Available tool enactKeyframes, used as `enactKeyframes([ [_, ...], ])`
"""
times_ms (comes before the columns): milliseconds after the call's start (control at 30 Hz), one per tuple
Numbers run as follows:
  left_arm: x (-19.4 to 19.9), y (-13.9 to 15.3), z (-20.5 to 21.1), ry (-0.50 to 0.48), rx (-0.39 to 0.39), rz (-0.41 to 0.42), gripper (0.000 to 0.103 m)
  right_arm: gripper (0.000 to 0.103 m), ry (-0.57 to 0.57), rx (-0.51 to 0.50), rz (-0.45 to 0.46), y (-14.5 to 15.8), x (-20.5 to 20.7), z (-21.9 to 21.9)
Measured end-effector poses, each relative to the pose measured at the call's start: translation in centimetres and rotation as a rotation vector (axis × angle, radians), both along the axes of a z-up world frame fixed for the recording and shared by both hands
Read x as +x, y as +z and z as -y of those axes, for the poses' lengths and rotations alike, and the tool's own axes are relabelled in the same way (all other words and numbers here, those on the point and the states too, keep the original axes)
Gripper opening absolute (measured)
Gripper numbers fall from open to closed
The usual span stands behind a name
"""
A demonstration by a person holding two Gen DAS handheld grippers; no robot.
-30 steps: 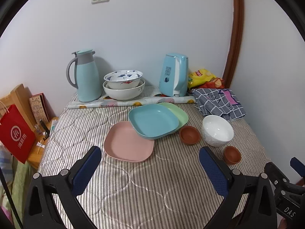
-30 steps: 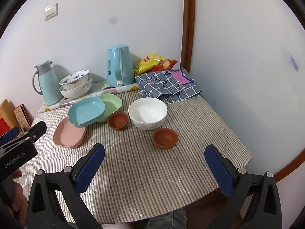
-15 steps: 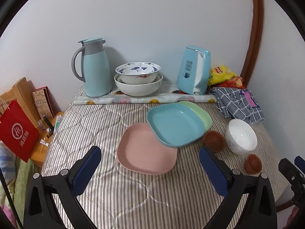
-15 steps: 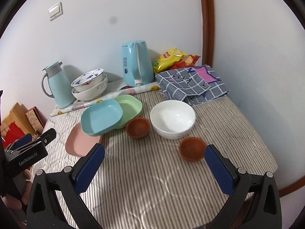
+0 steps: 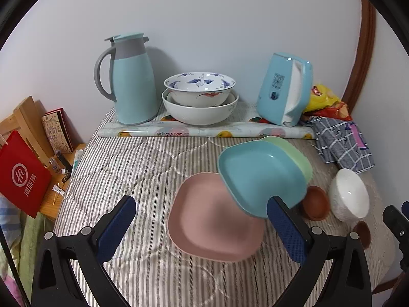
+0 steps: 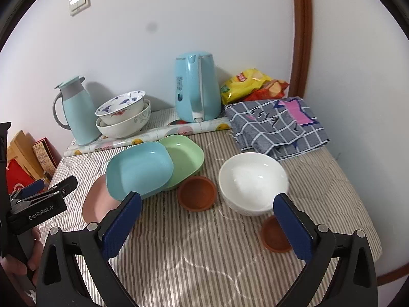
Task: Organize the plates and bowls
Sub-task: 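Move both grippers toward the rim of the teal plate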
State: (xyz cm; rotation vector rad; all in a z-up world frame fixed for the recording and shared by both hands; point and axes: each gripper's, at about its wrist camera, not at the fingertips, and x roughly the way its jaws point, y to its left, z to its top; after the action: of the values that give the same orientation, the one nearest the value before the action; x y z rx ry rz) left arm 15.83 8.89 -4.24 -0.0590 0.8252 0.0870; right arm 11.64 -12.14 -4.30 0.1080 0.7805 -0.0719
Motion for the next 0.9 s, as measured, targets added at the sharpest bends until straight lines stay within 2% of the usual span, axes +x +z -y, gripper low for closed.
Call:
enactKeyframes([
  [200, 2.3, -1.5, -0.9, 0.003, -0.008, -0.025, 0.103, 0.099, 0.015, 0.009, -0.032, -1.6, 3.0, -0.8],
  [500, 6.2, -3.0, -0.7, -0.021, -0.019, -0.049, 0.093, 0.092, 0.039, 0.029, -0.049, -3.1, 6.6, -1.2],
  [633, 7.4, -3.5, -0.5, -0.03, -0.015, -0.051, 0.086, 0.091, 0.053, 0.048, -0.061, -4.1, 8.0, -1.4],
  [767, 8.8, -4.2, -0.3, -0.045, -0.013, -0.072, 0.075, 0.082, 0.072, 0.06, -0.084, -5.3, 9.4, -1.9],
  [900, 10.1, -4.8, 0.1, -0.063, -0.022, -0.083, 0.07, 0.075, 0.085, 0.069, -0.113, -6.6, 10.7, -2.3],
])
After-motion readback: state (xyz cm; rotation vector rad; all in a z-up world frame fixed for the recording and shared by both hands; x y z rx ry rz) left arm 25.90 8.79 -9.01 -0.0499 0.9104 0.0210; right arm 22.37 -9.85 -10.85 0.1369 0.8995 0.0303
